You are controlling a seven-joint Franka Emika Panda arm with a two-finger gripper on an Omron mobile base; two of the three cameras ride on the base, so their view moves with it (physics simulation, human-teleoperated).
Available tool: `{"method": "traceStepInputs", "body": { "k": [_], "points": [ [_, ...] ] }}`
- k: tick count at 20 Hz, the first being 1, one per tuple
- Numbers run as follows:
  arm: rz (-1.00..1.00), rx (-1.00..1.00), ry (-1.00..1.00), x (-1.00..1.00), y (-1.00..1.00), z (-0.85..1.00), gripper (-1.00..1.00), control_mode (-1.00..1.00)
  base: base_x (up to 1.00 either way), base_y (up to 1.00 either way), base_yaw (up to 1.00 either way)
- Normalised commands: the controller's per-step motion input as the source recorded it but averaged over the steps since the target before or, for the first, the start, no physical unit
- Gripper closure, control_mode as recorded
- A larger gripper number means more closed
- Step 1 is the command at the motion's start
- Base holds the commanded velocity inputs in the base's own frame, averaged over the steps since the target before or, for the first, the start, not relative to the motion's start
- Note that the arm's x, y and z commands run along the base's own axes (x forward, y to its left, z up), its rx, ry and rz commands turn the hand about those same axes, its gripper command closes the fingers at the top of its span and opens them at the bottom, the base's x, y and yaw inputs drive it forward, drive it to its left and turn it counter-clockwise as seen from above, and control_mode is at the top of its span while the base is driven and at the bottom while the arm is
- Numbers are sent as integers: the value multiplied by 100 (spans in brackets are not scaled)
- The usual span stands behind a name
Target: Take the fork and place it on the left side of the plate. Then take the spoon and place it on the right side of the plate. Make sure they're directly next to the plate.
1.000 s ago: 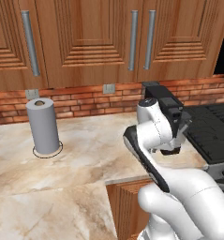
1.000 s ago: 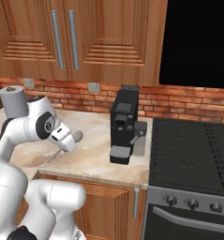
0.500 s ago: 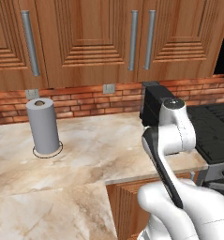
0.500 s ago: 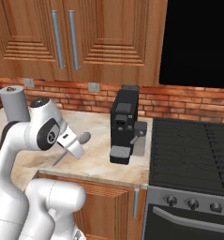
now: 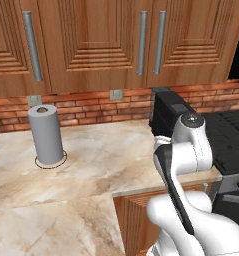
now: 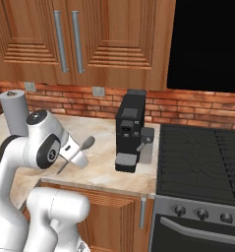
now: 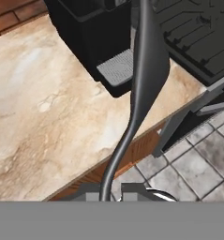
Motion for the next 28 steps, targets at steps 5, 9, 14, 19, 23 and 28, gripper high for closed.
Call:
{"method": "traceStepInputs", "body": {
  "k": [5,9,14,19,23,28],
  "points": [
    [3,0,0,5,0,0,100,-100,0,0,0],
    [4,0,0,0,0,0,100,-100,0,0,0],
    [2,0,0,0,0,0,100,100,0,0,1],
    [0,0,0,0,0,0,100,100,-32,-1,0],
    [0,0,0,0,0,0,100,100,-64,-8,0],
    [0,0,0,0,0,0,100,100,-85,-18,0]
  ]
}}
